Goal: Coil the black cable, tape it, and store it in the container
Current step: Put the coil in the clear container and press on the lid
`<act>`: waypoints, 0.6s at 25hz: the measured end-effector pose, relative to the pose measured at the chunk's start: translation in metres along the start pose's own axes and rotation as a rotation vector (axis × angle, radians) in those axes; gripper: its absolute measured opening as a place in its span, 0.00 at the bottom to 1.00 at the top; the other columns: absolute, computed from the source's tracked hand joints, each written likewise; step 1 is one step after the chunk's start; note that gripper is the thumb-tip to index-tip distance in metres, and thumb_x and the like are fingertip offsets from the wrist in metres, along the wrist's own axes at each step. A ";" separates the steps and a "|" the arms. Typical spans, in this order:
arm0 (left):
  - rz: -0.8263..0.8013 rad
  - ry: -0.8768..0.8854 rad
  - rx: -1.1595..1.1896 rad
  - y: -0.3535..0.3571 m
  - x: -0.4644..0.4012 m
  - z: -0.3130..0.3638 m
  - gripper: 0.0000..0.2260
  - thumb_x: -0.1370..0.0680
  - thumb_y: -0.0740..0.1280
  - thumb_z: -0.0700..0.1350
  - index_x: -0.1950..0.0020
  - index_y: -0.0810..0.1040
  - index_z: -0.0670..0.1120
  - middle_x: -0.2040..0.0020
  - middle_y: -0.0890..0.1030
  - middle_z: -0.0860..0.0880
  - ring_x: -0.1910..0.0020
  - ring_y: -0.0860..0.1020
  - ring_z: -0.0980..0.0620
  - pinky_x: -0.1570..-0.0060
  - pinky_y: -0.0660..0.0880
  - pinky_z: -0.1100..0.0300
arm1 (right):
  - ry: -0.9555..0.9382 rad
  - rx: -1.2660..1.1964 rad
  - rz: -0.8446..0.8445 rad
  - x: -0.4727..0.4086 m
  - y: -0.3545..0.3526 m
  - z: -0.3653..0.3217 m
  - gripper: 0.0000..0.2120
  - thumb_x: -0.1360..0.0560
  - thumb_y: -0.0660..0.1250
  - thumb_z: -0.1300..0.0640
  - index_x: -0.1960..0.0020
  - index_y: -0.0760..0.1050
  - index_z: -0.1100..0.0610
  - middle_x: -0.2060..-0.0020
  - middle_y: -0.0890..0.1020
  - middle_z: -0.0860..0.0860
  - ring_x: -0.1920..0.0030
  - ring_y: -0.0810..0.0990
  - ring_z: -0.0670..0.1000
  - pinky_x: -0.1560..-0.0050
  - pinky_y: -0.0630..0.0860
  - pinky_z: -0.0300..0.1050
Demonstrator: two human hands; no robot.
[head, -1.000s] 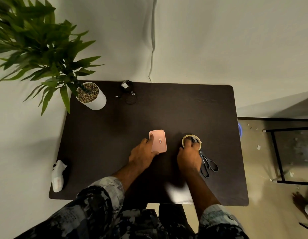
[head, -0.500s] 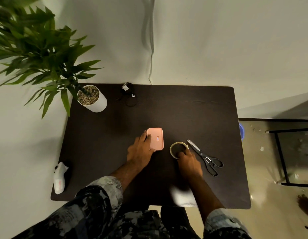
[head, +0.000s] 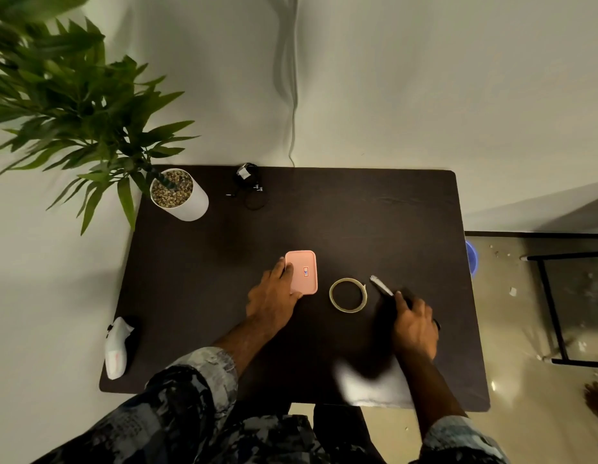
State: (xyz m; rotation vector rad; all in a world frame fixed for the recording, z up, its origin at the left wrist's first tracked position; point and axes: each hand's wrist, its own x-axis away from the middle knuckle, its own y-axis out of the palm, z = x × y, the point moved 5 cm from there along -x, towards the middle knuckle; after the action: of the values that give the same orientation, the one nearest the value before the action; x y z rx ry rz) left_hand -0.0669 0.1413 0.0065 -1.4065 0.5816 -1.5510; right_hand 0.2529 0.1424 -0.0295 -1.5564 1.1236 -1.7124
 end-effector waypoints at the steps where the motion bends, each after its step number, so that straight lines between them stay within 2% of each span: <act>1: -0.001 -0.002 0.002 0.000 0.000 0.000 0.33 0.18 0.64 0.56 0.16 0.56 0.48 0.15 0.55 0.48 0.22 0.65 0.44 0.32 0.76 0.43 | 0.010 -0.038 0.008 -0.005 -0.003 0.005 0.26 0.15 0.60 0.54 0.18 0.63 0.48 0.27 0.70 0.59 0.28 0.69 0.63 0.34 0.75 0.61; 3: -0.006 -0.007 0.010 -0.002 -0.001 0.002 0.34 0.18 0.65 0.56 0.16 0.56 0.48 0.15 0.55 0.48 0.22 0.65 0.45 0.32 0.75 0.43 | 0.043 -0.177 0.075 -0.017 -0.015 0.012 0.24 0.16 0.61 0.57 0.20 0.68 0.52 0.32 0.73 0.63 0.33 0.72 0.66 0.38 0.75 0.62; 7: -0.022 -0.009 0.017 -0.005 -0.006 0.004 0.34 0.17 0.64 0.55 0.16 0.55 0.48 0.14 0.54 0.48 0.21 0.63 0.44 0.30 0.73 0.43 | 0.120 -0.258 0.074 -0.049 -0.037 0.020 0.24 0.16 0.65 0.54 0.22 0.71 0.59 0.31 0.74 0.66 0.29 0.71 0.68 0.31 0.74 0.63; 10: -0.022 -0.013 0.020 -0.006 -0.009 0.005 0.34 0.17 0.64 0.55 0.16 0.55 0.48 0.14 0.54 0.48 0.21 0.63 0.44 0.29 0.73 0.44 | 0.173 -0.215 0.104 -0.051 -0.050 0.010 0.22 0.17 0.67 0.49 0.27 0.73 0.59 0.32 0.74 0.64 0.30 0.72 0.66 0.38 0.79 0.64; 11: -0.019 -0.010 0.020 -0.006 -0.010 0.006 0.34 0.17 0.64 0.55 0.16 0.55 0.48 0.14 0.54 0.48 0.21 0.63 0.44 0.29 0.73 0.44 | 0.091 -0.214 0.148 -0.046 -0.052 0.000 0.21 0.18 0.67 0.47 0.30 0.75 0.58 0.34 0.76 0.63 0.33 0.74 0.65 0.42 0.80 0.63; 13: -0.001 0.004 0.013 -0.005 -0.010 0.007 0.32 0.17 0.64 0.55 0.16 0.56 0.48 0.14 0.53 0.48 0.21 0.63 0.45 0.30 0.74 0.44 | -0.270 -0.249 0.194 -0.026 -0.048 -0.029 0.17 0.20 0.71 0.44 0.36 0.81 0.53 0.40 0.78 0.57 0.38 0.77 0.60 0.48 0.82 0.56; 15: 0.025 0.043 -0.004 -0.006 -0.009 0.010 0.28 0.17 0.64 0.54 0.18 0.62 0.50 0.14 0.53 0.50 0.22 0.63 0.46 0.34 0.76 0.44 | -0.600 -0.165 0.093 -0.004 -0.031 -0.053 0.20 0.25 0.74 0.39 0.36 0.82 0.46 0.38 0.77 0.53 0.39 0.77 0.54 0.50 0.82 0.51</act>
State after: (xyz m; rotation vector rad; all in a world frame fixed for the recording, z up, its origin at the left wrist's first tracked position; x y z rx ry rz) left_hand -0.0606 0.1542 0.0095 -1.3668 0.6266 -1.5645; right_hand 0.2056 0.1723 -0.0041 -1.9068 1.0103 -0.9975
